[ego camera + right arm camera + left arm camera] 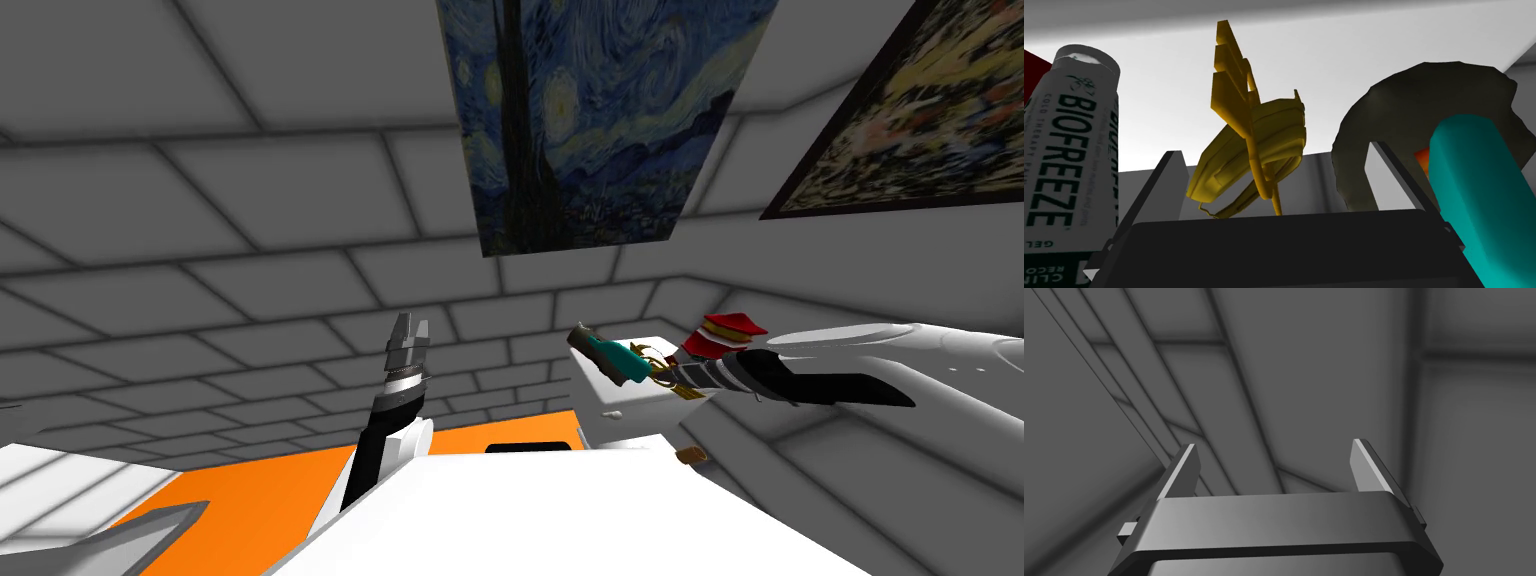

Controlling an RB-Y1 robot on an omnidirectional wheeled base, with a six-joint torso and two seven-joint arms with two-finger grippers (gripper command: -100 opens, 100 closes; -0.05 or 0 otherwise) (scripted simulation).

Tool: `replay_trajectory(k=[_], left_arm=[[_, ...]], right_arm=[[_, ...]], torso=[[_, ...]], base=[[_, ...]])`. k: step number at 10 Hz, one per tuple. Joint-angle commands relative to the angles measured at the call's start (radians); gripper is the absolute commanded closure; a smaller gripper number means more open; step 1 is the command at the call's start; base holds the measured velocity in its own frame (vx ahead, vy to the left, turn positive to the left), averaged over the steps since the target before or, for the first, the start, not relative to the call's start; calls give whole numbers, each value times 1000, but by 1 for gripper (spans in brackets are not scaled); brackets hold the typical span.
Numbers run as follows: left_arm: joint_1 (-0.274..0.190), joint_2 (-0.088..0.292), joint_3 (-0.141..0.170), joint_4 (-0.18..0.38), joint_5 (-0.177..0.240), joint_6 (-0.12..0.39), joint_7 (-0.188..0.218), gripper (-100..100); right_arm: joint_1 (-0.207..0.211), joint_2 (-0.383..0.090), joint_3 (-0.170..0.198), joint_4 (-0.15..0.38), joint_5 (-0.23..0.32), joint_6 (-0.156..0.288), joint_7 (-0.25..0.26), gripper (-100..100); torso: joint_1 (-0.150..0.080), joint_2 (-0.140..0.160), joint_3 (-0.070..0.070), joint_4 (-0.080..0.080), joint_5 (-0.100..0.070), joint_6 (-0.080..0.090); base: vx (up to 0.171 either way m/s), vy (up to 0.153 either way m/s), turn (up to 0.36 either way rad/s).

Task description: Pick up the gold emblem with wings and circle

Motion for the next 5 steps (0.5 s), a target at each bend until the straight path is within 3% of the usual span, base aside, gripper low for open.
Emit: replay_trajectory(k=[1,3,4,5], left_arm=[[0,0,0,0,0,0,0,0],[0,0,0,0,0,0,0,0],[0,0,0,0,0,0,0,0],[0,0,0,0,0,0,0,0]], right_arm=[[-4,-50,5,9,1,-5,-18,-100],[-5,-91,9,17,3,-9,-32,-100],[-9,-78,13,16,3,-9,-26,-100],[-8,-79,12,17,3,-10,-27,0]], torso=[[0,0,0,0,0,0],[0,-1,-1,0,0,-1],[0,-1,-1,0,0,0],[1,0,0,0,0,0]], base=[[24,-27,127],[26,-28,133],[11,-11,20],[0,0,0]])
